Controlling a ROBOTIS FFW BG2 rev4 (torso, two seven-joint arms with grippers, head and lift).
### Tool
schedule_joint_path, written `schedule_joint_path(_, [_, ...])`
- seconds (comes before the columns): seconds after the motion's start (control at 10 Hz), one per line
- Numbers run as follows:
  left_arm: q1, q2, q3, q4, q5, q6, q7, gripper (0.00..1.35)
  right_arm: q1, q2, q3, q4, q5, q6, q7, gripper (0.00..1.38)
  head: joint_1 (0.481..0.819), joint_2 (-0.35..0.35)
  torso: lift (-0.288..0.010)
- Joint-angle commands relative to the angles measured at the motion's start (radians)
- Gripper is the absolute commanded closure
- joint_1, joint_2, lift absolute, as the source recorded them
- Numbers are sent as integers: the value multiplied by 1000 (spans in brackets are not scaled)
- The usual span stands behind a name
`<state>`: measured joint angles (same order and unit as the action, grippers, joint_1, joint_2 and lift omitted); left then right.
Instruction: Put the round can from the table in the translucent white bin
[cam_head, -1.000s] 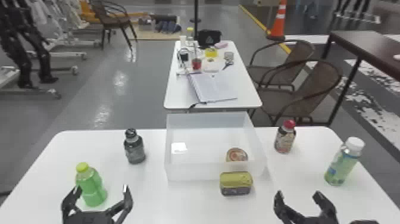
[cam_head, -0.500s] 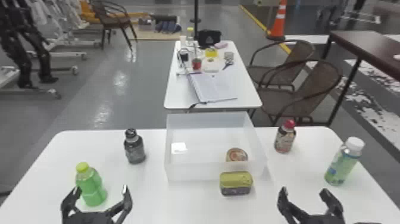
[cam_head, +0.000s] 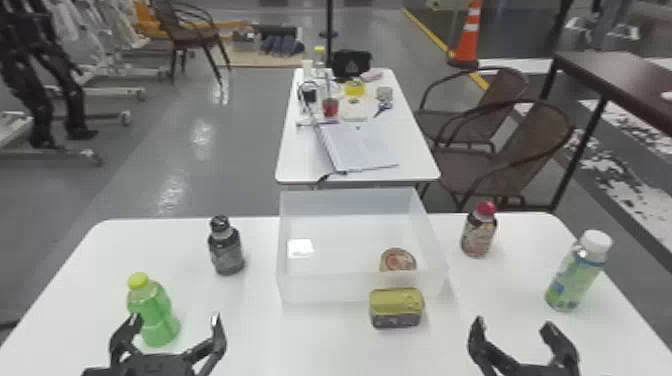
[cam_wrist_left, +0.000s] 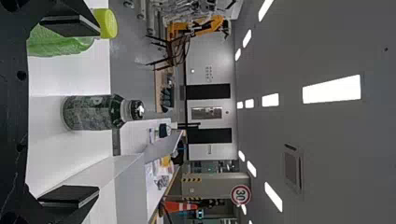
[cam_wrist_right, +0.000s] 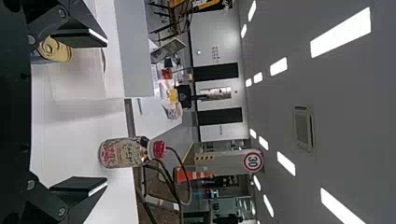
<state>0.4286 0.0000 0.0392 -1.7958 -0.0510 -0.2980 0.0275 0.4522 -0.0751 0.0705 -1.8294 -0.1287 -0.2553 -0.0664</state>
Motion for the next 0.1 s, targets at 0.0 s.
schedule_joint_path(0.0, [-5, -3, 8, -2, -23, -18, 0, 107, -1, 0, 0, 1, 0, 8, -1, 237, 549, 0, -100])
